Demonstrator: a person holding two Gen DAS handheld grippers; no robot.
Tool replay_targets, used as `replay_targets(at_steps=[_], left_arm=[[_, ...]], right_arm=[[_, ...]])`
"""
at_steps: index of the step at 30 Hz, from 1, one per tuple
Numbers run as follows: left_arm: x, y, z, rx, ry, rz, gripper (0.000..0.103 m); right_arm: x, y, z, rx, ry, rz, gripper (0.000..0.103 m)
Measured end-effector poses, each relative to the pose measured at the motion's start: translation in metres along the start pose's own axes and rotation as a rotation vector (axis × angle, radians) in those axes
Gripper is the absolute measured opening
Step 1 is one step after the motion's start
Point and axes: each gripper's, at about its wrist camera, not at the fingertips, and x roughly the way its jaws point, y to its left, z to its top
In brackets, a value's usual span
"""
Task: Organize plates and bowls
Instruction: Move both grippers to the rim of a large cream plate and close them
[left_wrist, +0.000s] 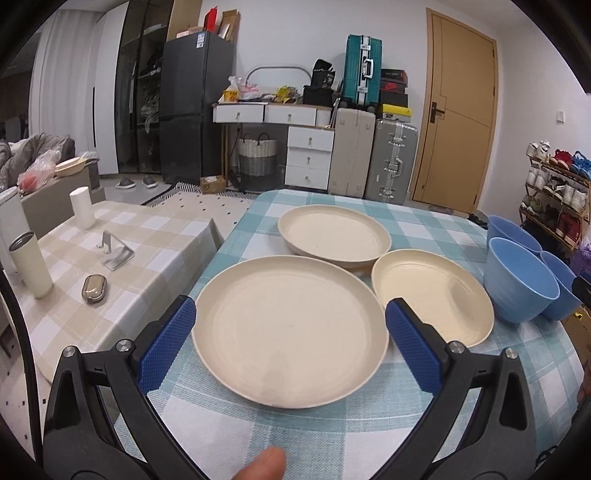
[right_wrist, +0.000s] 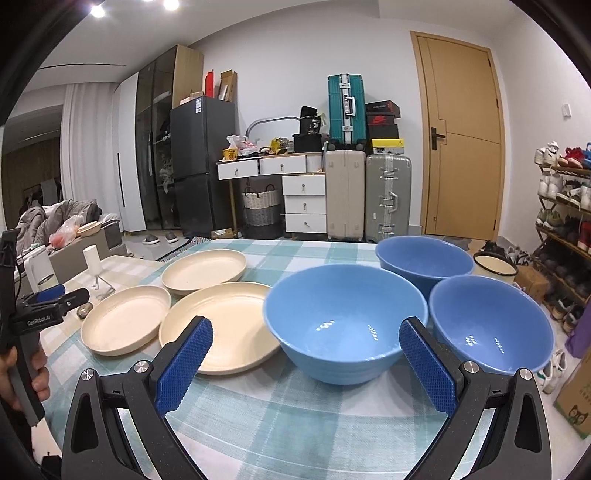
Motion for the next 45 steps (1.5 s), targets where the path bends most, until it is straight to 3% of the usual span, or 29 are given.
replay_targets(at_steps=[8, 21, 30, 37, 40, 45], left_arm=[[0.010, 0.024, 0.015, -0.024, 0.004, 0.064, 0.103], [0.039, 0.050, 0.037, -0.036, 0.068, 0.047, 0.102], [0.067, 0.057, 0.042, 0.001, 0.113, 0.054, 0.103], [0.082, 0.073, 0.027, -0.034, 0.157, 0.040, 0.103], [0.088, 0.076, 0.021, -0.026, 0.176, 0.043, 0.102], [0.097, 0.079, 0.012, -0.026, 0.211, 0.044, 0.097]], right_arm=[[0.018, 0.031, 0.012, -0.008, 0.053, 0.065, 0.103], [0.062, 0.093, 0.006, -0.041, 0.180, 0.166, 0.103], [0.087, 0.123, 0.006, -0.059, 0.218, 0.210, 0.102], [0.111, 0.150, 0.002, -0.090, 0.269, 0.237, 0.095], [0.124, 0.160, -0.002, -0.100, 0.308, 0.269, 0.083], [0.139, 0.169, -0.009, -0.105, 0.345, 0.294, 0.078]])
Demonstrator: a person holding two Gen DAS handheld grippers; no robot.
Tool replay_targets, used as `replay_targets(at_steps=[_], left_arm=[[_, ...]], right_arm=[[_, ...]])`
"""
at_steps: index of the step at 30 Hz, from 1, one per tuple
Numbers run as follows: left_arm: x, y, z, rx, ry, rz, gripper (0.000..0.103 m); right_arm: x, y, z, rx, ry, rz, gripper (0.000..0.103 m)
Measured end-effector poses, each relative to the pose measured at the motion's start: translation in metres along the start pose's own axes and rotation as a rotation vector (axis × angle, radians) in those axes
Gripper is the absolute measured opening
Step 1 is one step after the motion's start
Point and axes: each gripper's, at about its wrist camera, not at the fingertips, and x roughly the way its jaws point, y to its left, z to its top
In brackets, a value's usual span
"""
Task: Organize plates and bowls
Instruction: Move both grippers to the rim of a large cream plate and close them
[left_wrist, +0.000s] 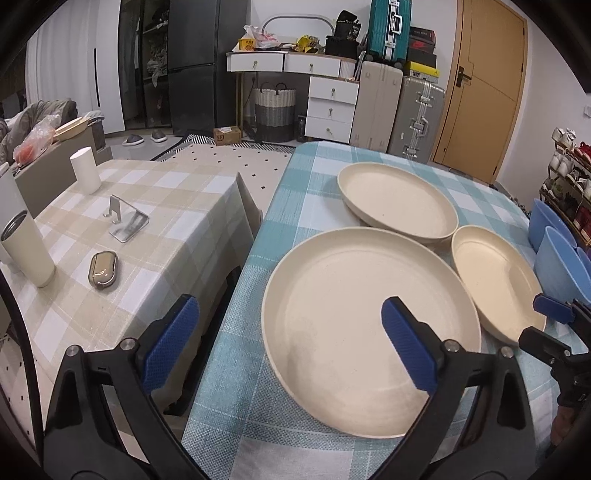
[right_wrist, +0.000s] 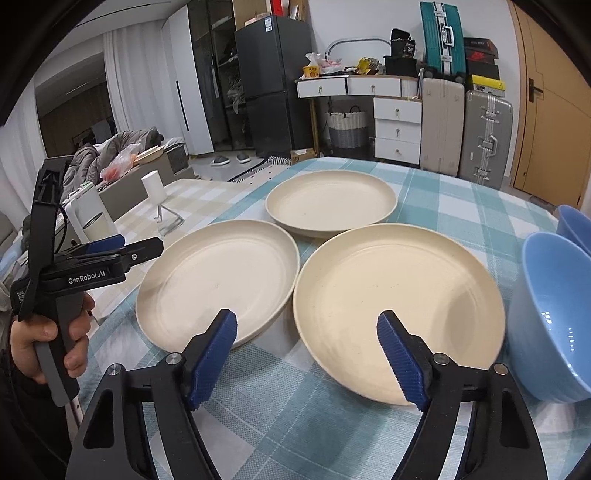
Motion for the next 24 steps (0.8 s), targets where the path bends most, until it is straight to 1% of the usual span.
replay_targets(at_steps=[2, 4, 6, 8, 9, 11, 12, 14, 15, 19, 21, 24], left_arm=[[0.005, 0.000, -0.003, 0.003, 0.018, 0.000, 0.094], [0.011, 0.001, -0.005, 0.003, 0.037, 0.002, 0.089], [0.017, 0.002, -0.007, 0.002, 0.063, 0.002, 0.082], [0.022, 0.003, -0.008, -0.005, 0.080, -0.003, 0.080], [0.025, 0.004, -0.008, -0.009, 0.091, -0.005, 0.076], [0.030, 0.005, -0.009, -0.018, 0.107, -0.012, 0.072], [0.031, 0.006, -0.010, -0.020, 0.116, -0.018, 0.072], [0.035, 0.006, -0.011, -0.016, 0.123, -0.019, 0.069], [0.036, 0.007, -0.012, -0.015, 0.126, -0.016, 0.068], [0.038, 0.008, -0.013, -0.015, 0.133, -0.019, 0.066], [0.041, 0.010, -0.014, -0.019, 0.143, -0.018, 0.060], [0.044, 0.012, -0.015, -0.029, 0.155, -0.017, 0.055]], right_arm=[[0.006, 0.004, 0.001, -0.009, 0.010, 0.013, 0.077], [0.008, 0.006, 0.000, -0.015, 0.018, 0.030, 0.074], [0.014, 0.010, 0.000, -0.017, 0.032, 0.049, 0.073], [0.020, 0.012, 0.000, -0.012, 0.048, 0.068, 0.070], [0.023, 0.014, -0.001, -0.010, 0.061, 0.075, 0.069], [0.030, 0.016, -0.001, -0.010, 0.076, 0.080, 0.059], [0.033, 0.017, -0.002, -0.011, 0.086, 0.085, 0.051], [0.035, 0.020, 0.000, -0.021, 0.080, 0.082, 0.051], [0.037, 0.021, 0.001, -0.021, 0.090, 0.096, 0.051], [0.038, 0.026, 0.002, -0.027, 0.090, 0.103, 0.051], [0.044, 0.028, 0.001, -0.030, 0.109, 0.097, 0.051], [0.050, 0.027, 0.000, -0.019, 0.132, 0.088, 0.051]])
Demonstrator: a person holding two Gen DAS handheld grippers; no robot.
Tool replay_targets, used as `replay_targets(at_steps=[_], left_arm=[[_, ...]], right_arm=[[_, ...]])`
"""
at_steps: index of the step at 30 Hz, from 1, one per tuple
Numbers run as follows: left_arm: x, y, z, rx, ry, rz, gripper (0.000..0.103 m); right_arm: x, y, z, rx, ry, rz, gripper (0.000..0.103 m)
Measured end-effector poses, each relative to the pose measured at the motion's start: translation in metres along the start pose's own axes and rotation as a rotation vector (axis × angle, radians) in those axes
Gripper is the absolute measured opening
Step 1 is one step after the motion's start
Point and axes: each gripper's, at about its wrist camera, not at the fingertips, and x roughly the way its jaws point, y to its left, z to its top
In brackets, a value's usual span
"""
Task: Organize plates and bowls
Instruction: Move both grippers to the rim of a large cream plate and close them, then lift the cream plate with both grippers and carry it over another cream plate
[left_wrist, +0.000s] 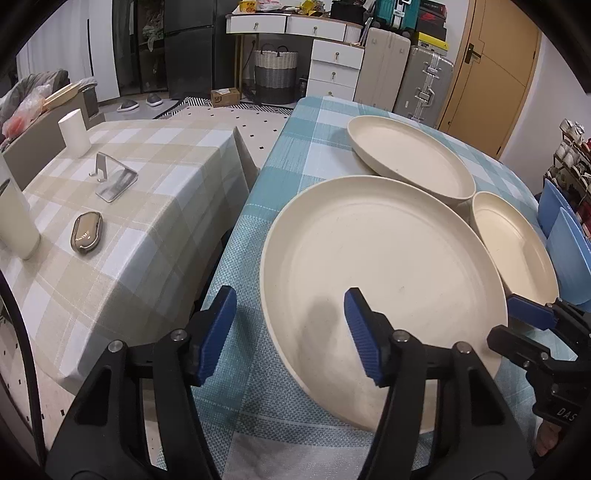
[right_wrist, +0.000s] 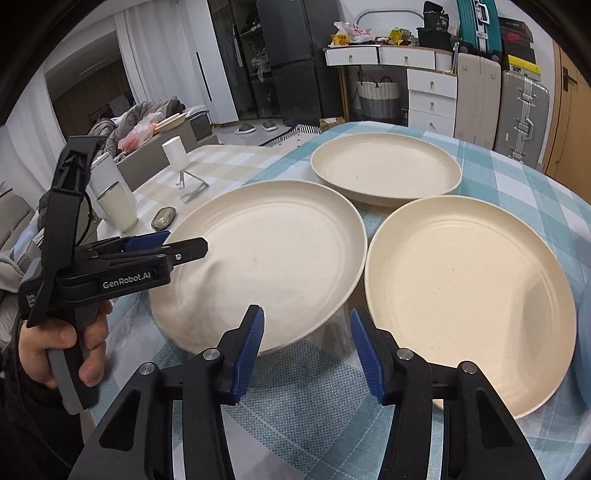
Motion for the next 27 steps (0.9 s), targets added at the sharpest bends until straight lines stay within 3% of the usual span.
replay_targets(at_steps=[4, 8, 27], left_arm=[[0.004, 0.001, -0.001, -0.005, 0.014, 0.002, 0.044], [0.004, 0.000, -0.003, -0.008, 0.008, -0.011, 0.026], [-0.019, -0.001, 0.001, 0.001, -0.049, 0.011, 0.021]], right_arm=[[0.006, 0.002, 0.002, -0.009, 0.016, -0.013, 0.045], [0.007, 0.002, 0.003, -0.010, 0.005, -0.045, 0.035], [-0.002, 0.005, 0.004, -0.020, -0.054, -0.077, 0.030]])
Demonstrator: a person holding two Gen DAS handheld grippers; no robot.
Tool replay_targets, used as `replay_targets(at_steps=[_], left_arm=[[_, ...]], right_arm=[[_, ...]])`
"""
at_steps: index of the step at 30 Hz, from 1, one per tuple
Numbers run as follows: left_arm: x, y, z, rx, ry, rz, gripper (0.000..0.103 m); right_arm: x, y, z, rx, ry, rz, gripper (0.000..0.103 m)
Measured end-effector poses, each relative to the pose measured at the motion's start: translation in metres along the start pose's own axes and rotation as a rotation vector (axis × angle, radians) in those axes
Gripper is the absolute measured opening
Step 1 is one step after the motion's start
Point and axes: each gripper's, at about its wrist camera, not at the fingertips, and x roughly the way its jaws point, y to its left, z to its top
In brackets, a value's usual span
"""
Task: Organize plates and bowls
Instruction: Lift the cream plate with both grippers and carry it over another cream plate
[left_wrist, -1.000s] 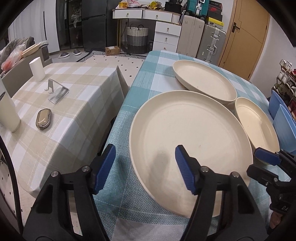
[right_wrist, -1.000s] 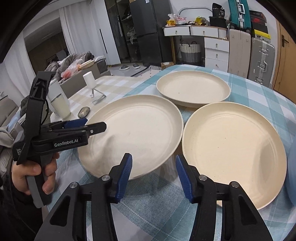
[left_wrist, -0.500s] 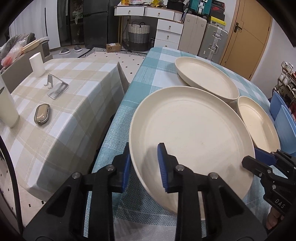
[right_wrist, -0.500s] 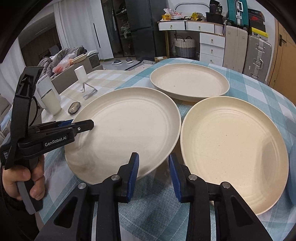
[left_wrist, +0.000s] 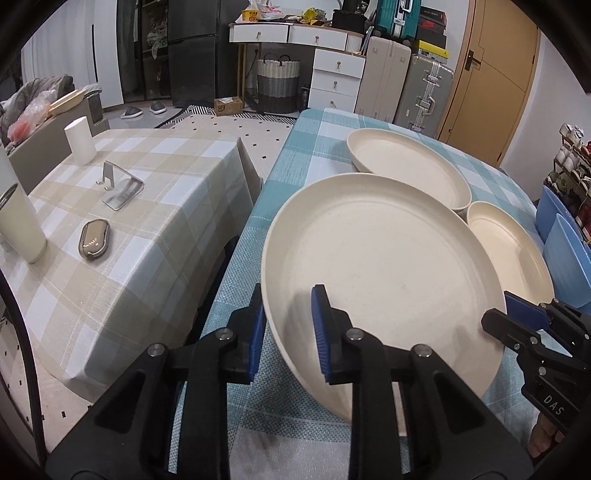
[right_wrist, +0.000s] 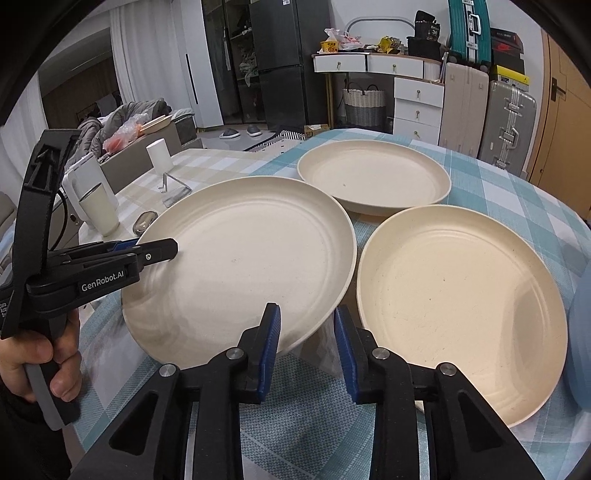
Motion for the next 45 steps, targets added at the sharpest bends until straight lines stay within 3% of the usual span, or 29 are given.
replay_targets(at_steps=[23, 35, 38, 40, 45], left_arm=[[-0.044, -0.047, 0.012, 0.065, -0.063, -0.010, 0.021], [-0.048, -0.095, 0.023, 0.136, -0.069, -0.053, 0.021], [-0.049, -0.112, 0.025, 0.175, -0.075, -0.094, 0.021], [-0.045, -0.125, 0.024, 0.210, -0.071, -0.091, 0.021], [-0.032, -0.132, 0.017, 0.210, -0.031, -0.109, 0.021]], right_arm=[[-0.049, -0.022, 0.001, 0.049, -0.090, -0.016, 0.030], [-0.078, -0.051, -0.003, 0.110, -0.127, -0.066, 0.030], [-0.084, -0.051, -0.002, 0.105, -0.147, -0.035, 0.030], [-0.085, -0.045, -0.001, 0.068, -0.160, -0.086, 0.030], [-0.075, -0.057, -0.010, 0.091, -0.121, -0.097, 0.030]])
